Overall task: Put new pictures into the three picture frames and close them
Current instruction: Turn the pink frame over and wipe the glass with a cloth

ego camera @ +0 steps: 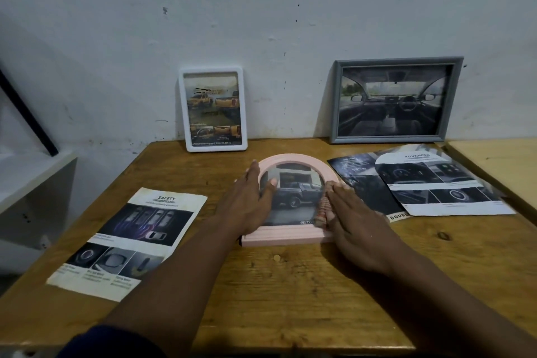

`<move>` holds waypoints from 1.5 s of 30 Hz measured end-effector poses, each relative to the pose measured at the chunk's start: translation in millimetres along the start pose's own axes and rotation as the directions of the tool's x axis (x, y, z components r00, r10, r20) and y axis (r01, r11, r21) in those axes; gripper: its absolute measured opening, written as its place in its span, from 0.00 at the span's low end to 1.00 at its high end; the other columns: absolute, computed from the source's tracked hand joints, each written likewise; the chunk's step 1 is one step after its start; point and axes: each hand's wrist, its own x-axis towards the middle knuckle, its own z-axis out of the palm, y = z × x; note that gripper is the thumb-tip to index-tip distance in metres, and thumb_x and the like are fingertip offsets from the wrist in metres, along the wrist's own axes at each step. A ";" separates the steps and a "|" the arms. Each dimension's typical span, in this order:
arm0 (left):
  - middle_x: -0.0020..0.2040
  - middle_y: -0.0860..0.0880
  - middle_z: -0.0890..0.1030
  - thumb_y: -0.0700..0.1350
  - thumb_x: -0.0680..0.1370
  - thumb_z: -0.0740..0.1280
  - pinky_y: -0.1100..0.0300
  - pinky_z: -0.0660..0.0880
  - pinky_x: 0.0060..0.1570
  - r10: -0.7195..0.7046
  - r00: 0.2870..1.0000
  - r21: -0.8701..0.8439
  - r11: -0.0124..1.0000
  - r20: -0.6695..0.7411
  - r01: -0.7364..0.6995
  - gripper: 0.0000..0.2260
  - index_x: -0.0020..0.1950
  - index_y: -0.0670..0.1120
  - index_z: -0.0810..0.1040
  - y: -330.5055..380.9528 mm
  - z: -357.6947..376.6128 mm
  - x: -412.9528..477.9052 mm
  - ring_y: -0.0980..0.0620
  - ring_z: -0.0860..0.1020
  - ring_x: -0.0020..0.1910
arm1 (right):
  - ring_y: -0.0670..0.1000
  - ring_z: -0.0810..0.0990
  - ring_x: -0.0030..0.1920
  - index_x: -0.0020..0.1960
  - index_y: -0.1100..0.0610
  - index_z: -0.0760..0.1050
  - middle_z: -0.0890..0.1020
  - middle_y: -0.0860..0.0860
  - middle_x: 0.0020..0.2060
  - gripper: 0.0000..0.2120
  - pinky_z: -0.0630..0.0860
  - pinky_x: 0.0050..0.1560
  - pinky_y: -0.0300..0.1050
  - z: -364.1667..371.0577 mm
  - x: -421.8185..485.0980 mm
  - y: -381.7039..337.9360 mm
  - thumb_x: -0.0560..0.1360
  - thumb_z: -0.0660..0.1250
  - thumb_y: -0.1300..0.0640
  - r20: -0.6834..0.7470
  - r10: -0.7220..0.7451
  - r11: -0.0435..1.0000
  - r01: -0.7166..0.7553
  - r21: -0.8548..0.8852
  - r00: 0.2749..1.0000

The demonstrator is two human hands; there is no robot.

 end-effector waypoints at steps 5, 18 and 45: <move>0.83 0.51 0.55 0.67 0.82 0.49 0.41 0.63 0.75 -0.012 1.000 -0.020 1.000 -0.009 0.012 0.32 0.83 0.57 0.45 -0.2 0.3 0.1 0.43 0.59 0.80 | 0.46 0.39 0.79 0.81 0.50 0.44 0.44 0.46 0.80 0.39 0.36 0.75 0.44 9.3 -39.6 -32.3 0.73 0.32 0.37 0.022 -0.099 0.994 0.100 -0.047 0.995; 0.83 0.53 0.57 0.71 0.79 0.51 0.40 0.59 0.75 -0.129 0.986 -0.550 0.819 0.107 0.167 0.29 0.80 0.67 0.55 4.4 -29.6 4.6 0.45 0.61 0.79 | 0.45 0.69 0.67 0.74 0.43 0.66 0.71 0.44 0.70 0.19 0.68 0.64 0.43 0.8 1.0 -88.3 0.84 0.51 0.50 -0.012 -0.172 0.823 0.150 0.548 0.985; 0.84 0.50 0.41 0.63 0.85 0.45 0.51 0.42 0.78 0.005 0.980 0.298 0.952 0.197 -0.065 0.32 0.84 0.48 0.43 -5.6 -22.9 21.5 0.51 0.41 0.82 | 0.50 0.47 0.80 0.81 0.58 0.49 0.52 0.54 0.80 0.32 0.46 0.79 0.47 21.4 38.3 -13.4 0.82 0.41 0.41 -0.069 0.042 0.995 -0.047 -0.083 0.997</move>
